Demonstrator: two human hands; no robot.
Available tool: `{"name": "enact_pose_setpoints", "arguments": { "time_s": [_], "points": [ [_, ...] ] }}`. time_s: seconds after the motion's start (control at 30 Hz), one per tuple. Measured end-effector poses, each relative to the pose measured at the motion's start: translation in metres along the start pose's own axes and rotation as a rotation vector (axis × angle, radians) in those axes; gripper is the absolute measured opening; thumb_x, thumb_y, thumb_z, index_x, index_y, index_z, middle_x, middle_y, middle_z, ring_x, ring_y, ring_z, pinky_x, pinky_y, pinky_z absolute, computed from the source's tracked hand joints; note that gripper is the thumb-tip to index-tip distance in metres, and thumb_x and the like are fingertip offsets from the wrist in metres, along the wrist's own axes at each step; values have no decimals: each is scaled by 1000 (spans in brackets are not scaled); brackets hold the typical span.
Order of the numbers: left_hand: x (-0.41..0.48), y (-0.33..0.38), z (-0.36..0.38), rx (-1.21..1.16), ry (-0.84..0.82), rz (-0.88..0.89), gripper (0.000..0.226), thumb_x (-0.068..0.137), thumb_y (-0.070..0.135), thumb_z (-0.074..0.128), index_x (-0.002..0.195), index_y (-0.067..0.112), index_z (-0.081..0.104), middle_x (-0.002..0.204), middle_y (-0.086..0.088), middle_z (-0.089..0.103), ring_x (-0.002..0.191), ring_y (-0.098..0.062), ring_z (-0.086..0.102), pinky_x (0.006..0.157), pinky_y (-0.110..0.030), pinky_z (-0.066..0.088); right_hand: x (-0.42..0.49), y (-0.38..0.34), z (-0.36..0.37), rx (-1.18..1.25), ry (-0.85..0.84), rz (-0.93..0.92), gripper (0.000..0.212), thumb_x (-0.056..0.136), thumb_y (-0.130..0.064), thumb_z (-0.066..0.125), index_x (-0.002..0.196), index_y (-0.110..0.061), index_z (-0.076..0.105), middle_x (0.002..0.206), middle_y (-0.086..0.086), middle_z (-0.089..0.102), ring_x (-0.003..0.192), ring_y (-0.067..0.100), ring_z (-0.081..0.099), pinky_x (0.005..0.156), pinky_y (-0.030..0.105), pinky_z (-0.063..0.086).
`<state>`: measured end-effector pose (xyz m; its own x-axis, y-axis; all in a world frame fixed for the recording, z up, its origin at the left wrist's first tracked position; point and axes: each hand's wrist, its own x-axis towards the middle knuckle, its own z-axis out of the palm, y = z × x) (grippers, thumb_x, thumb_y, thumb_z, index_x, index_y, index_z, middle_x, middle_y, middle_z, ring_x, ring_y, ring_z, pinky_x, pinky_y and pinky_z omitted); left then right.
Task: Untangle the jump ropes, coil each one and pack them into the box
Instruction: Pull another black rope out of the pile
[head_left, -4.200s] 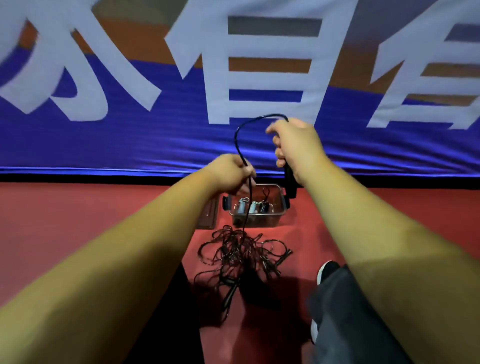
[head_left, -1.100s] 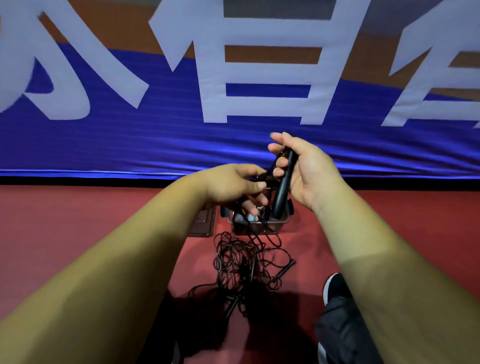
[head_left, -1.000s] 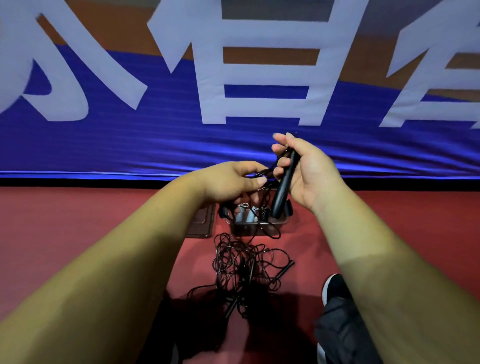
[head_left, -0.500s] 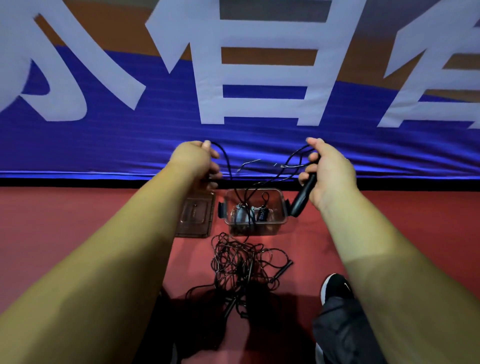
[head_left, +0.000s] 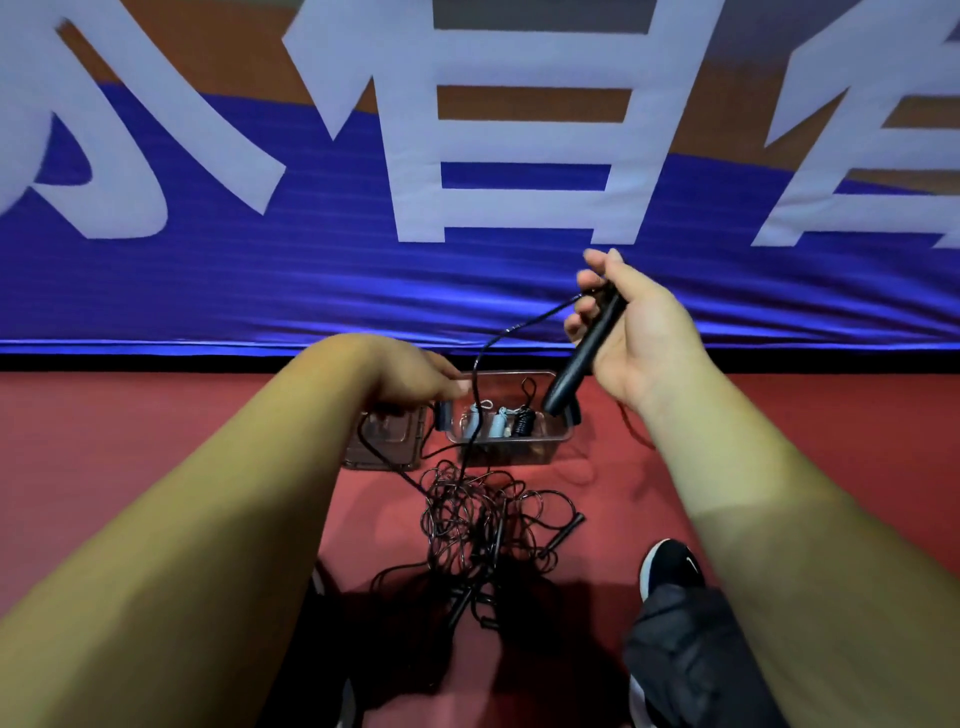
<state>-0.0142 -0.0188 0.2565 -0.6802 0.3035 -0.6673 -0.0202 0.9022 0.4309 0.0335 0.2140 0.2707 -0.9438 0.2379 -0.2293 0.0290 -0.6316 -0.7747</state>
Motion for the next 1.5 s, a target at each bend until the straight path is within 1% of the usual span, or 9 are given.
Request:
{"name": "enact_pose_setpoints", "arguments": {
  "time_s": [0.13, 0.23, 0.4, 0.63, 0.83, 1.0, 1.13, 1.33, 1.5],
  "points": [
    [-14, 12, 14, -169, -294, -31, 69, 81, 87, 46, 120, 35, 70, 92, -4, 59, 55, -12, 41, 51, -22, 37, -4, -1, 5, 127, -62, 31, 15, 111, -25, 55, 108, -14, 66, 96, 2, 78, 75, 14, 73, 68, 29, 59],
    [-19, 23, 18, -206, -408, 136, 66, 72, 94, 46, 112, 51, 75, 108, -4, 59, 62, -9, 40, 53, -23, 37, 0, -4, 2, 228, -26, 28, 16, 111, -23, 54, 106, -12, 65, 103, 6, 80, 78, 15, 76, 71, 31, 61],
    [-22, 30, 18, -472, -564, 424, 101, 82, 89, 15, 140, 24, 66, 125, -2, 62, 109, -27, 49, 93, -41, 39, 8, -1, -7, 214, 45, 46, 20, 113, -25, 50, 113, -10, 64, 116, 13, 79, 75, 13, 75, 71, 30, 62],
    [-32, 23, -8, -848, -808, 404, 145, 48, 103, 43, 143, -6, 52, 149, -36, 46, 140, -66, 33, 115, -80, 16, 14, 7, -16, -180, 167, 245, 30, 114, -33, 45, 118, -11, 64, 103, 15, 74, 35, 3, 35, 38, 18, 34],
    [-28, 27, -19, -1155, -857, 467, 136, 67, 106, 14, 159, 8, 35, 158, -45, 21, 142, -65, 32, 110, -74, 34, -2, 33, -14, -878, -136, 396, 32, 97, -20, 49, 73, -21, 69, 63, -1, 53, 44, 11, 37, 46, 24, 34],
    [-25, 20, -28, -1366, -638, 344, 132, 68, 103, 1, 157, 13, 40, 150, -44, 39, 137, -50, 51, 95, -52, 57, -3, 36, -15, -824, -293, 519, 22, 103, -26, 50, 97, -18, 69, 76, -1, 62, 49, 9, 36, 46, 22, 28],
    [-22, 9, -35, -1351, -352, 190, 136, 67, 103, -5, 142, 10, 60, 140, -40, 54, 123, -43, 65, 69, -41, 66, 0, 28, -17, -827, -212, 488, 23, 104, -21, 51, 102, -15, 73, 65, -7, 43, 50, 8, 27, 43, 23, 23],
    [-20, 0, -40, -1307, 15, 163, 135, 69, 101, -8, 131, 10, 70, 128, -22, 71, 121, -48, 65, 110, -57, 44, 8, 30, -28, -1015, 62, 375, 8, 95, -17, 66, 92, -16, 74, 65, -2, 41, 42, 11, 28, 43, 20, 23],
    [-17, -15, -43, -1926, 257, 131, 99, 98, 72, 7, 129, -2, 66, 118, -27, 73, 107, -48, 71, 96, -60, 55, 10, 27, -33, -877, 152, 432, 24, 102, -18, 48, 87, -14, 66, 55, -7, 39, 36, 7, 25, 38, 17, 21]
  ]
}}
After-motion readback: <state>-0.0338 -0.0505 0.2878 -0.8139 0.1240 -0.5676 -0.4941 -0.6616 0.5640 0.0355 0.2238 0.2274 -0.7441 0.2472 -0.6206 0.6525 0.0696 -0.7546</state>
